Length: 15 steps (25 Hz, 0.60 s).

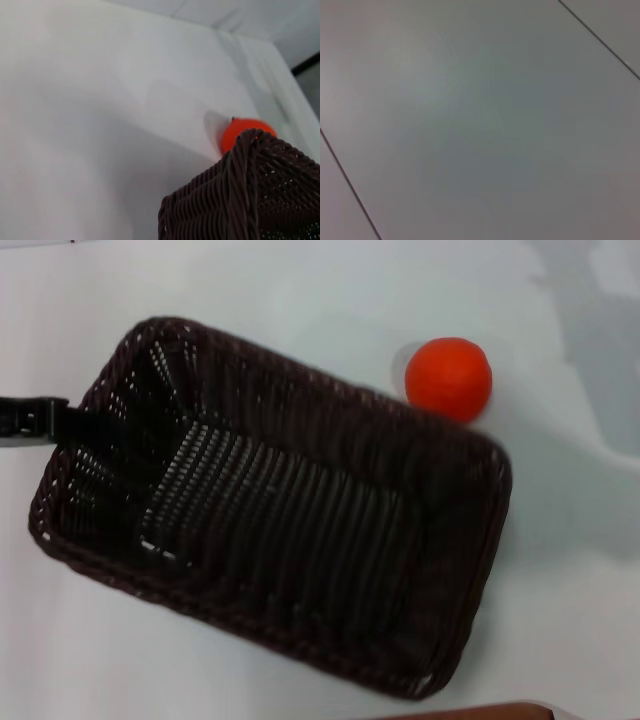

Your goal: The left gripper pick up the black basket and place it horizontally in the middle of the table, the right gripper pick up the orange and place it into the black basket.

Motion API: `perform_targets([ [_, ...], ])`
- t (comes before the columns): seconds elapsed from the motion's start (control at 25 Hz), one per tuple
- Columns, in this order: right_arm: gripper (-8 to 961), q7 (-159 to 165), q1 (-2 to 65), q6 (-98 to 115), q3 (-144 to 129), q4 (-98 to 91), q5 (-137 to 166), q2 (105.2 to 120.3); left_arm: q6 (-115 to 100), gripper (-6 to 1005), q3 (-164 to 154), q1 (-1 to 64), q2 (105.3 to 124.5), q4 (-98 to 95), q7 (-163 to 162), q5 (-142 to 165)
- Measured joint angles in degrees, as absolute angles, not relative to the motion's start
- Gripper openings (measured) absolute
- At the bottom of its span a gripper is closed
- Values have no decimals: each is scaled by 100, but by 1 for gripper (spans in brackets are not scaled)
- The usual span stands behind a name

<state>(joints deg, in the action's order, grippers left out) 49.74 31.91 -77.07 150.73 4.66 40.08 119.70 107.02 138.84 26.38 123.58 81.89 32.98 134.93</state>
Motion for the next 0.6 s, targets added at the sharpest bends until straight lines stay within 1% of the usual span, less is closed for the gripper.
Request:
perform_targets([
  [0.28,825,4974,3210,-7564,15074,475,4008,11978,10277,171,14065,2510,12386,8140,2899,13155],
  [0.6,819,5009,3195,-7582,15096,477,4008,11980,9410,170,14069,2038,12426,7880,2642,12450],
])
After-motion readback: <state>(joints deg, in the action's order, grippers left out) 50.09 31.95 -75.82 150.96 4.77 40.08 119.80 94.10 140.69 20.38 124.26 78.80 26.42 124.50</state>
